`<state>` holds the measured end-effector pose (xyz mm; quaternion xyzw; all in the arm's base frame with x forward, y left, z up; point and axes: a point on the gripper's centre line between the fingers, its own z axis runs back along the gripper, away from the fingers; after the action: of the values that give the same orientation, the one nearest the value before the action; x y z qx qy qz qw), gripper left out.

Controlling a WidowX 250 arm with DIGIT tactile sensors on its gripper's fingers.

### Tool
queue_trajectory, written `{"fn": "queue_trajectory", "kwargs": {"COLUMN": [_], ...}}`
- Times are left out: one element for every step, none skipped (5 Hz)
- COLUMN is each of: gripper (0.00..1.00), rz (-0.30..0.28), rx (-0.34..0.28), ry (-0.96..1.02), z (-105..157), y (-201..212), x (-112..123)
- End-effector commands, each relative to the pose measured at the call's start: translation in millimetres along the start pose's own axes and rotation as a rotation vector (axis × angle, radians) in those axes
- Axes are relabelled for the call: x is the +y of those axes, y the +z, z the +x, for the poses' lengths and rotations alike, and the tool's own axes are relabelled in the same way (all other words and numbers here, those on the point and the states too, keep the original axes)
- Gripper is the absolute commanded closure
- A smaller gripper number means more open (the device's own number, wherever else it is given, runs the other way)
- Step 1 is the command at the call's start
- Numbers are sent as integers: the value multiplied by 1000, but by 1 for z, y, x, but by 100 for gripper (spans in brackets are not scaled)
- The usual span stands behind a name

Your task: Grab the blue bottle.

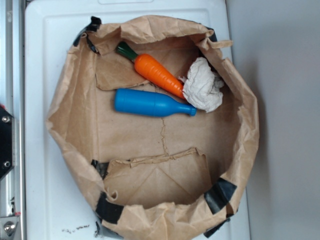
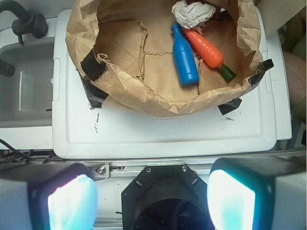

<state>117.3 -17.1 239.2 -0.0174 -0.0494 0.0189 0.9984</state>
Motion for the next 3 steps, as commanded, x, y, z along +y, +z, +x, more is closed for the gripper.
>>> {"fn": "queue_trajectory", "kwargs": {"gripper": [0,0,0], "rz": [0,-34,-34], "rx": [0,-49,-49], "ry": [0,-100,-100], "z": [0,27,27], "y": [0,-11,-11], "x": [0,1,1]}}
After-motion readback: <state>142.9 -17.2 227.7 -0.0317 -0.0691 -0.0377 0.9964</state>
